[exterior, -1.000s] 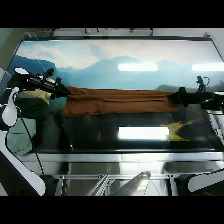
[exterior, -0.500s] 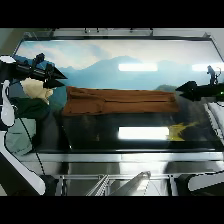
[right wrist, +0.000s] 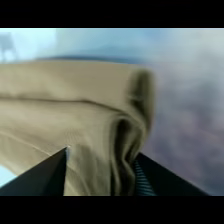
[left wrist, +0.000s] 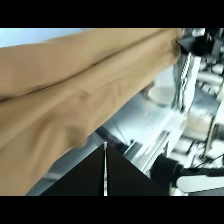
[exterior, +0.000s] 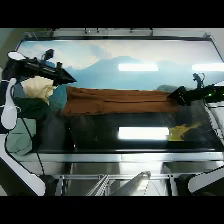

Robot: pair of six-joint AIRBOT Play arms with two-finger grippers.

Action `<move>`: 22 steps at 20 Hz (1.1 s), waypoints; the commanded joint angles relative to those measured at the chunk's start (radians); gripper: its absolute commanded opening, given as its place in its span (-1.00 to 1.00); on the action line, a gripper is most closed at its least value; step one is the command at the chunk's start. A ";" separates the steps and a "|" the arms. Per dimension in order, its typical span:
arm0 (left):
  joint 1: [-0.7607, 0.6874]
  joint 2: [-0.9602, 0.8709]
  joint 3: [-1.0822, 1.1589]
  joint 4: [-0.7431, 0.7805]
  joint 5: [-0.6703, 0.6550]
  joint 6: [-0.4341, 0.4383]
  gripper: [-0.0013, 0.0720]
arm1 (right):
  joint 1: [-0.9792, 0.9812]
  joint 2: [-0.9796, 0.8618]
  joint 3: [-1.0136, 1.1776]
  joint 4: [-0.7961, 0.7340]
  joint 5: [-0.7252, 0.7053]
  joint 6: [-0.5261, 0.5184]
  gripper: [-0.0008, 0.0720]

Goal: Fold the shirts.

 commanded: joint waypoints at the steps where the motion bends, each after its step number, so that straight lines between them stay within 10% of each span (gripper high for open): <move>1: -0.164 0.005 -0.006 0.051 0.119 0.017 -0.92 | 0.075 -0.022 0.005 0.019 0.027 -0.016 -0.74; 12: -0.663 -0.219 0.194 0.239 0.388 -0.086 -0.92 | -0.072 0.081 0.408 0.020 0.510 0.013 -0.94; 22: -0.691 -0.272 0.167 0.037 0.571 -0.124 -0.91 | 0.005 0.184 0.443 0.371 0.588 0.023 -0.94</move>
